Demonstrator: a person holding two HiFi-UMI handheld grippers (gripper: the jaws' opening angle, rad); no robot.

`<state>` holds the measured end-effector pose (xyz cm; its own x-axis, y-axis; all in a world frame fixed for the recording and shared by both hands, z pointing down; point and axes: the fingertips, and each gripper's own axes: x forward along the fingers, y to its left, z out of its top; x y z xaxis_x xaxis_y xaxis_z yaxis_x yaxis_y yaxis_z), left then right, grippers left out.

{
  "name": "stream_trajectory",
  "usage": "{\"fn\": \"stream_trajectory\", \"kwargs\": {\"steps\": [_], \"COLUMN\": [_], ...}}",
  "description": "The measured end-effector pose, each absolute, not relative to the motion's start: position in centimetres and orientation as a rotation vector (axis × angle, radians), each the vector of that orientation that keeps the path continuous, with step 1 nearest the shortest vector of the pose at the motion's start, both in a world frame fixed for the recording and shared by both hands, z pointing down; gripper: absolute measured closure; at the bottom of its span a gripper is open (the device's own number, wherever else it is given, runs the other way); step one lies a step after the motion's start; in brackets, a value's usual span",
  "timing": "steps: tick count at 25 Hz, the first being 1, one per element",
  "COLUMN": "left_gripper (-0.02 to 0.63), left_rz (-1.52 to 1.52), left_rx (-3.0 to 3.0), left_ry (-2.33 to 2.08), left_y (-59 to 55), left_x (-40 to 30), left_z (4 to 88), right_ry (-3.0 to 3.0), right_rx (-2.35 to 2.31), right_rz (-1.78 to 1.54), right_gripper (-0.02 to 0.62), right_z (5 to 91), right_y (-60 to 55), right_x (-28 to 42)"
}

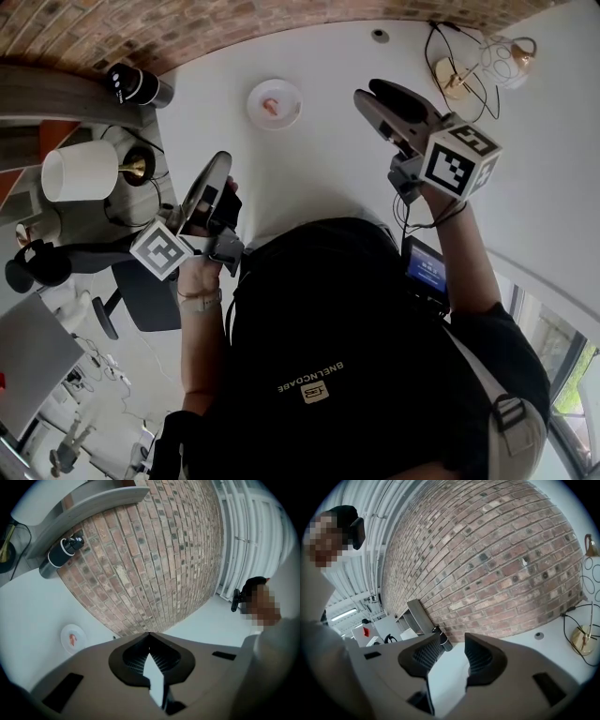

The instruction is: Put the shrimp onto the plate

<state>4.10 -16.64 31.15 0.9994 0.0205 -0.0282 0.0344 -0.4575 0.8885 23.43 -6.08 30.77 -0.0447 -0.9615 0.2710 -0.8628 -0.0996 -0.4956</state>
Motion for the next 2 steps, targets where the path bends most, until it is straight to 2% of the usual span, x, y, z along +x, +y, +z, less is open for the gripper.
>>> {"fn": "stream_trajectory", "kwargs": {"steps": [2], "left_gripper": [0.614], "left_rz": [-0.009], "left_rx": [2.041], "left_ry": [0.038], "left_y": [-16.48], "left_x": [4.05], "left_z": [31.19], "right_ry": [1.976], "right_rx": [-2.041], "right_rz": [-0.847], "right_gripper": [0.429], "right_z": [30.85], "right_y": [-5.87], "right_x": [23.24]}}
